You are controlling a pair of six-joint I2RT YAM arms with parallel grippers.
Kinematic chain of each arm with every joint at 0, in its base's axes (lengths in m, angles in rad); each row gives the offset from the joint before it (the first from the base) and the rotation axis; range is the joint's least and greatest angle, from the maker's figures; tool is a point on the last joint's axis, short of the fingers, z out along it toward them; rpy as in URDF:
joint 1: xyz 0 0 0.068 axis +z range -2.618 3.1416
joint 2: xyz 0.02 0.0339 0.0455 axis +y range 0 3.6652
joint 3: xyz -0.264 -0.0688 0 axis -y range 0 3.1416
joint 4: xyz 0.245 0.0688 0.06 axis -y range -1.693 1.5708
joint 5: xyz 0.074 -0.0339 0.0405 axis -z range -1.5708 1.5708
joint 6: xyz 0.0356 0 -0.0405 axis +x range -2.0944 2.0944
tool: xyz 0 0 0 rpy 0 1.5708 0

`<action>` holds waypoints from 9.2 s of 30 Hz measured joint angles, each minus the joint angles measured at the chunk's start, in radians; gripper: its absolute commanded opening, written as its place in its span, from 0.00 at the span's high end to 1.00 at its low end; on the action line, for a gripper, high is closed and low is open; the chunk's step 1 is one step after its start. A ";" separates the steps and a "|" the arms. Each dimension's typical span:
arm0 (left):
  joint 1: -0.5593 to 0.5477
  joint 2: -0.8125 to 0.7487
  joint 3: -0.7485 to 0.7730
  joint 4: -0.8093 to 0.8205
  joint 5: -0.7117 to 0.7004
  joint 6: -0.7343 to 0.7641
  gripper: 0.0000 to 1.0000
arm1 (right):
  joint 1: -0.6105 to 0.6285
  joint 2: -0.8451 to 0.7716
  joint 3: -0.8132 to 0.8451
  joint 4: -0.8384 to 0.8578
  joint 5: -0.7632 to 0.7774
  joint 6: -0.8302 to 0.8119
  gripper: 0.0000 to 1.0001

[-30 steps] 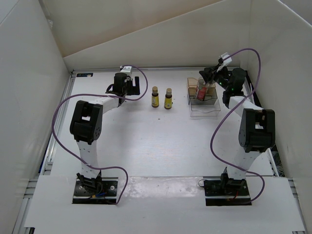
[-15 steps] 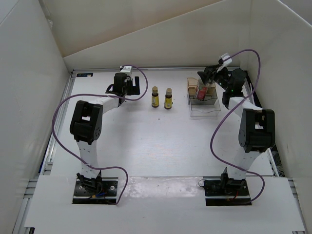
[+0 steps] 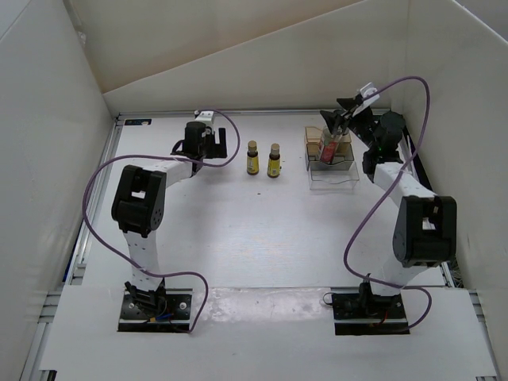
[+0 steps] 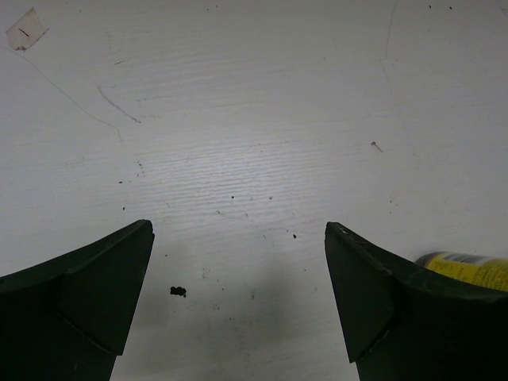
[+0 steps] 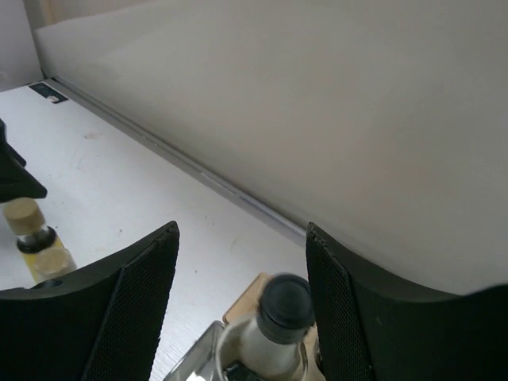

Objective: Organize the condiment bottles

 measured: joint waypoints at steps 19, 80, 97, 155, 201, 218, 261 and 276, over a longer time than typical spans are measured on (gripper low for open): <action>0.000 -0.159 -0.108 0.039 -0.001 -0.001 0.00 | 0.328 -0.249 -0.262 -0.063 0.054 -0.110 0.32; 0.066 -0.117 -0.084 0.037 0.008 -0.004 0.00 | 0.323 0.270 -0.036 0.032 0.037 0.087 1.00; 0.045 -0.119 -0.101 0.038 0.008 -0.008 0.00 | 0.301 -0.099 -0.234 -0.044 0.034 0.016 1.00; -0.022 -0.022 0.034 -0.018 0.007 0.020 0.00 | -0.080 -0.126 -0.508 0.095 0.153 -0.029 1.00; -0.014 -0.086 -0.057 0.019 0.004 0.014 0.00 | 0.419 -0.125 -0.309 0.108 0.154 -0.042 0.34; 0.060 -0.101 -0.105 0.041 0.007 -0.005 0.00 | 0.467 0.292 -0.026 0.113 0.099 0.095 0.34; 0.113 -0.100 -0.119 0.056 0.030 -0.030 0.00 | 0.489 0.209 -0.087 -0.010 0.136 -0.004 1.00; 0.074 -0.100 -0.134 0.060 0.030 -0.030 0.00 | 0.300 -0.340 -0.401 -0.030 0.240 -0.092 1.00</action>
